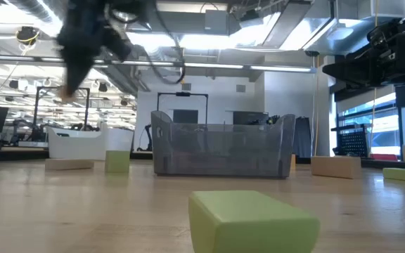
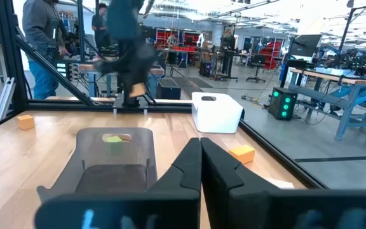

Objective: Sort & place blocks by color
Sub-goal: Put the yellow block into the white bin

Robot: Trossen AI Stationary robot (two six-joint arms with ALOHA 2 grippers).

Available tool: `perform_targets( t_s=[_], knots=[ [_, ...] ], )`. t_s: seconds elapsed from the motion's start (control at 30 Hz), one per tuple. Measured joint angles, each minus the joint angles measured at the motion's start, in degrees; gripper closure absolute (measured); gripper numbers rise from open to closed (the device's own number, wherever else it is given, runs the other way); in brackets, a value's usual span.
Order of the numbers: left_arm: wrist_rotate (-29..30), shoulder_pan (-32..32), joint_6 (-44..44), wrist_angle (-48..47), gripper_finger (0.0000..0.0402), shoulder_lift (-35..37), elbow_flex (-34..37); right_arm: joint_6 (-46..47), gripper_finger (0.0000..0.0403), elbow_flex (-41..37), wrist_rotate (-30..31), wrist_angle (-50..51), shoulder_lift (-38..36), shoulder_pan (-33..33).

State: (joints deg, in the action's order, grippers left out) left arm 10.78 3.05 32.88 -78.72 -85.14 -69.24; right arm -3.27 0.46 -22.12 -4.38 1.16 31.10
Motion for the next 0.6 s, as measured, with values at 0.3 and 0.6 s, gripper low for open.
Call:
perform_targets(
  t_s=[0.3,0.6],
  knots=[
    [5.74,20.12,-2.13,3.08,0.0294,-0.02,-10.80,0.00,0.0402,0.00,0.01,0.00,-0.01,0.00],
    [4.22,37.97,-9.56,14.25,0.0294,-2.66,-7.86,0.00,0.0402,0.00,0.01,0.00,0.00,0.01]
  ],
)
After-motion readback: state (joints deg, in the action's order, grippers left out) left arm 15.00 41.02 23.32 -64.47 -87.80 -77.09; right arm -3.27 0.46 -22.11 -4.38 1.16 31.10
